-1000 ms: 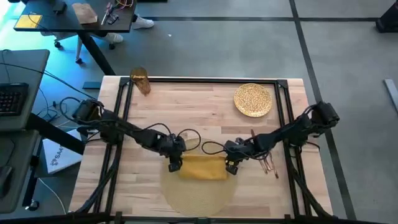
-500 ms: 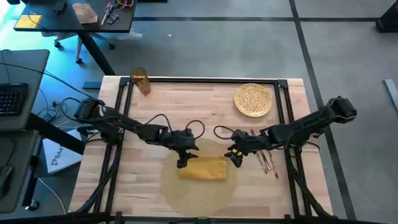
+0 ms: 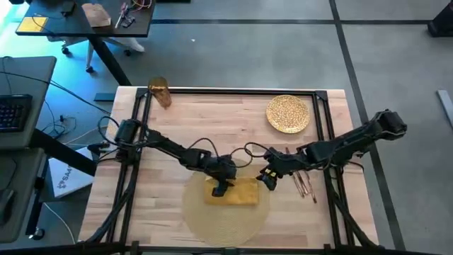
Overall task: Set table place
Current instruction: Put the yellow table napkin to the left of the tablemat
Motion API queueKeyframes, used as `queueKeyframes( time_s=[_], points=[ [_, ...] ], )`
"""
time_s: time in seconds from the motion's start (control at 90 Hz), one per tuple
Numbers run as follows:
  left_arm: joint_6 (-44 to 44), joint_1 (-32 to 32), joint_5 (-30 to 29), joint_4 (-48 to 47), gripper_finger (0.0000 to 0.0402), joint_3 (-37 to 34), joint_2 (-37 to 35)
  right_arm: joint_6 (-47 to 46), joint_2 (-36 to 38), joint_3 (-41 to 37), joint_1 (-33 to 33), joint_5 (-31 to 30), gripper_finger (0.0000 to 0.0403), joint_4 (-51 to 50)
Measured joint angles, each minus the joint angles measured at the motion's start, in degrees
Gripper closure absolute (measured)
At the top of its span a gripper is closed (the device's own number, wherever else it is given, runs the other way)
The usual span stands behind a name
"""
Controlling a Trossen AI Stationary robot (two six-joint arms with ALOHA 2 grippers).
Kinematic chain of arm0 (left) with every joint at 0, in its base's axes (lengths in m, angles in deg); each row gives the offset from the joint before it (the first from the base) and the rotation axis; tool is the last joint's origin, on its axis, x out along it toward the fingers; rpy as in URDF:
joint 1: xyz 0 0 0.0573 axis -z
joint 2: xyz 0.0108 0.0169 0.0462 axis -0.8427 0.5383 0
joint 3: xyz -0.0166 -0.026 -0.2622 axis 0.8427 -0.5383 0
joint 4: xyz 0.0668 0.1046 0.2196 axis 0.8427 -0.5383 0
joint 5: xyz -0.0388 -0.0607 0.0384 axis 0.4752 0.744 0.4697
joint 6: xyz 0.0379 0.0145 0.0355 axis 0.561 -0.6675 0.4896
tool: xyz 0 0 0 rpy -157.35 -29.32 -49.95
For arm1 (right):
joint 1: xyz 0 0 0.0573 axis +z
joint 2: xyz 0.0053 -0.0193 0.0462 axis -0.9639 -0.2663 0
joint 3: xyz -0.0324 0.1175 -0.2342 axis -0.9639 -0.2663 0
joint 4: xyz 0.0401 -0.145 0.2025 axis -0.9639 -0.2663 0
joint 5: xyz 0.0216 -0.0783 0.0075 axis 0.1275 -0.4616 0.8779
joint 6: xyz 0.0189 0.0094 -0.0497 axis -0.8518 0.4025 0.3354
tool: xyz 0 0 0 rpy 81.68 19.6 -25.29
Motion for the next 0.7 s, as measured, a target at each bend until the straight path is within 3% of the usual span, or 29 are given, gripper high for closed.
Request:
queueKeyframes(
  time_s=[0.367,0.7],
  points=[
    [-5.0,0.0,0.1,-5.6,0.0335,4.1,-1.5,4.9,0.0,0.0,0.0,1.0,0.0231,-0.7],
    [-2.7,-0.3,-2.7,-5.8,0.0276,10.9,-0.3,15.9,2.5,0.0,-0.4,2.1,0.0231,-2.0]
  ],
)
